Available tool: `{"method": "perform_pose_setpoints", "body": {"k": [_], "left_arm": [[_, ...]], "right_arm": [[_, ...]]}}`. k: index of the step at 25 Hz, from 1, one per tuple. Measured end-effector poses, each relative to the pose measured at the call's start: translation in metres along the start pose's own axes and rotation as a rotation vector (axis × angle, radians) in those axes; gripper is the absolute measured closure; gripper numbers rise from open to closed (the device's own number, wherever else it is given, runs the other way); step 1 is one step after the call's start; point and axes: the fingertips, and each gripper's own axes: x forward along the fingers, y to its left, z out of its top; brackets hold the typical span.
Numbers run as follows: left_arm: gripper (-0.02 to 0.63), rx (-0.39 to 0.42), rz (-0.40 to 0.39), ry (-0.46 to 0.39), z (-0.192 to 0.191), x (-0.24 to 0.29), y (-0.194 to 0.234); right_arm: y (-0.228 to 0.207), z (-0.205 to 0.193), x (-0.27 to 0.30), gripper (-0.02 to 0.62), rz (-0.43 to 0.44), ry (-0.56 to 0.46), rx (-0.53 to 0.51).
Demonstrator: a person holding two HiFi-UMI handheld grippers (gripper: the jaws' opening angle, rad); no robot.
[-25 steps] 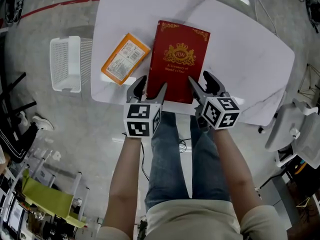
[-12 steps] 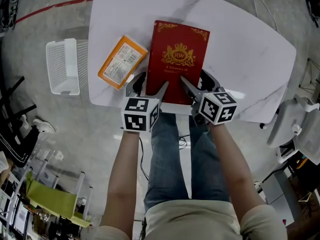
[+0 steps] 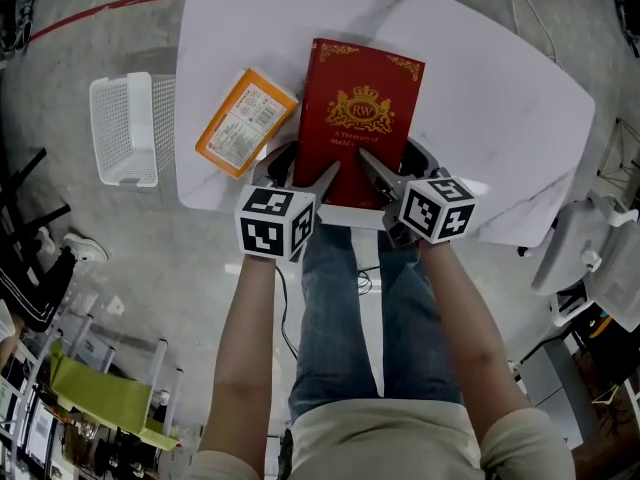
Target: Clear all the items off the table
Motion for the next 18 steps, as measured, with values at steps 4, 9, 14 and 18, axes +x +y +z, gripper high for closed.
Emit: {"method": "perform_pose_setpoints", "body": {"k": [4, 9, 14, 18], "left_arm": [[0.285, -0.005, -0.022, 0.013, -0.001, 0.001, 0.0], [0.295, -0.016, -0.02, 0.015, -0.002, 0.002, -0.004], [0.296, -0.056, -0.023, -0.033, -0.001, -0.006, -0.011], [0.296, -0.046, -0.037, -0.047, 0.0, -0.013, -0.019]], "right_arm": [[0.0, 0.0, 0.0, 0.227, 0.006, -0.007, 0.004], [-0.001, 0.001, -0.003, 0.233, -0.012, -0.027, -0.004], [0.004, 0.008, -0.013, 0.236, -0.028, -0.067, -0.039], [0.009, 0.009, -0.026, 0.236, -0.04, -0.09, -0.054]]}}
